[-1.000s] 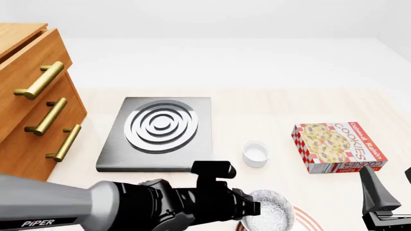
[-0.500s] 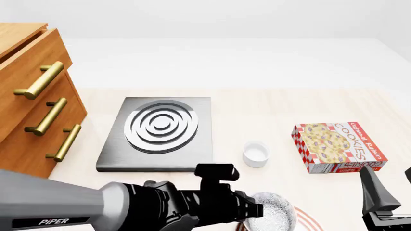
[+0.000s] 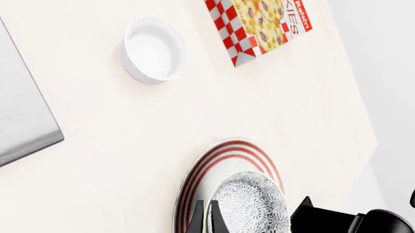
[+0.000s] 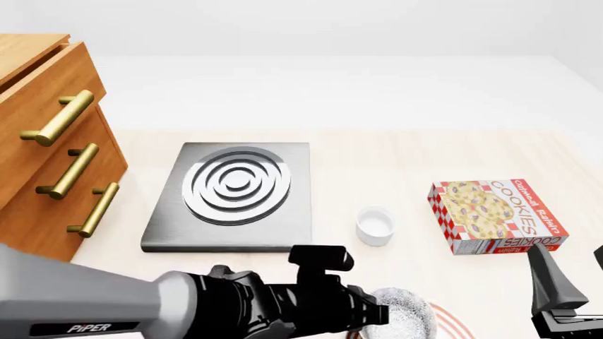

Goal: Pick the akita bowl on the wooden cabinet and place it on the plate.

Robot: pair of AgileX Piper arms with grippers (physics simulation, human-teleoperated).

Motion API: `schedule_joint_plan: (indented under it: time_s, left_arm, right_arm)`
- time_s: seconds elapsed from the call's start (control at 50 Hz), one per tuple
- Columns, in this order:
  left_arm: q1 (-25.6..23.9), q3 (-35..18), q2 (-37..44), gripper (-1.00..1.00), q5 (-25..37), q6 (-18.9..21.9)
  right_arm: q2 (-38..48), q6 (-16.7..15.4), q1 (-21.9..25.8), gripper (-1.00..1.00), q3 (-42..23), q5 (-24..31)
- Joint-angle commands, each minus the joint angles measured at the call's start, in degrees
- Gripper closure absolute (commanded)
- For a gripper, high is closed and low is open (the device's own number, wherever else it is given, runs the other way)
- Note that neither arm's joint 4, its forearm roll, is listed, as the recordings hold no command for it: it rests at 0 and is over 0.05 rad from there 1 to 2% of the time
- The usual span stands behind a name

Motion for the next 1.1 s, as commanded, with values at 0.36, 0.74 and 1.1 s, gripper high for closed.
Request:
schedule_joint_plan:
  time_s: [0.36,0.74,1.1]
  left_arm:
    - [0.48,-0.66,0.38,1.00,-0.98,0.35]
    - [-0.04,0.93,-5.59,-1.00,0.53,2.46]
    - [5.01,1.84,-14.44,-1.00,5.12,5.97]
  right_arm:
    - [0.00,0.01,-0.01,-1.00,0.00,0.00]
    - [0.00,-0.01,0.00,-1.00,0.00,0.00]
    - [0.00,0.00,-0.01,-1.00,0.00,0.00]
